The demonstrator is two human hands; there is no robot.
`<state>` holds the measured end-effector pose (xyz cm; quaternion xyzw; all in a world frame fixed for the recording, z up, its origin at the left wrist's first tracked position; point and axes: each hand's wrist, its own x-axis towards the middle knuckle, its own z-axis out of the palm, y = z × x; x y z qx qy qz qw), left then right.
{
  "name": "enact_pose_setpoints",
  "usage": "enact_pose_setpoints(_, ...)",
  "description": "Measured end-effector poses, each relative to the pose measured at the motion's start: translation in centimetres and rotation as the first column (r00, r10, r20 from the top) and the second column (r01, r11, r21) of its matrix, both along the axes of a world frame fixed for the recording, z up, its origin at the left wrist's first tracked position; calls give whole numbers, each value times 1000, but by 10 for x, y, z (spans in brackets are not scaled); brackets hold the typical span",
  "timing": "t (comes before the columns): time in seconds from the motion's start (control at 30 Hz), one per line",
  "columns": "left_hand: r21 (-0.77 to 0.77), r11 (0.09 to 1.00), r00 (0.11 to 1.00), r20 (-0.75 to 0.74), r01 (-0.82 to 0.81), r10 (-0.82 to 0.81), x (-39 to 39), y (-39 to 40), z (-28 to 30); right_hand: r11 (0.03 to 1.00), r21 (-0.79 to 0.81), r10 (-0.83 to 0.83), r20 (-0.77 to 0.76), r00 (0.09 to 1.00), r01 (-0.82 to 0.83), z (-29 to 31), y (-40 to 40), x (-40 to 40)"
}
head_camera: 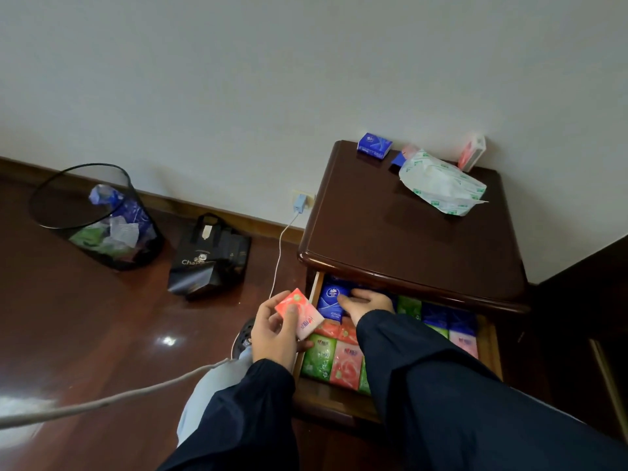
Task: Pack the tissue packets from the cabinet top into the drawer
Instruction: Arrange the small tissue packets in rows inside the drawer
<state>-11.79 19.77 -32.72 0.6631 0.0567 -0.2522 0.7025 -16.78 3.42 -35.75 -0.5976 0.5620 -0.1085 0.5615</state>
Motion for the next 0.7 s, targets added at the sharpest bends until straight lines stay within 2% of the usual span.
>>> enact_pose_setpoints(0.2,-5,995,993,67,102,-101,-6,0,1,996,91,-24,20,1000,22,16,-2,-14)
enact_pose_setpoints(0.27,-7,989,984,104,147,-146,-9,-1,2,985,164,43,76,996,-55,28,4,-22)
enact_pose_setpoints(0.37,-1,970,956,169,243,-239,-16,-1,1,914,323,179,221,959,-245,42,17,-34)
enact_pose_setpoints(0.5,81,934,900,249,348,-357,-23,-1,-2,890,189,382,189,904,-416,46,21,-46)
enact_pose_setpoints(0.57,119,928,887,274,352,-372,-25,-2,-2,911,170,345,186,920,-376,42,17,-48)
enact_pose_setpoints(0.63,189,918,851,347,348,-394,-26,-2,-2,951,181,222,158,962,-249,37,10,-50)
enact_pose_setpoints(0.7,359,883,736,500,302,-456,-24,-1,-3,977,148,145,79,986,-155,33,0,-53)
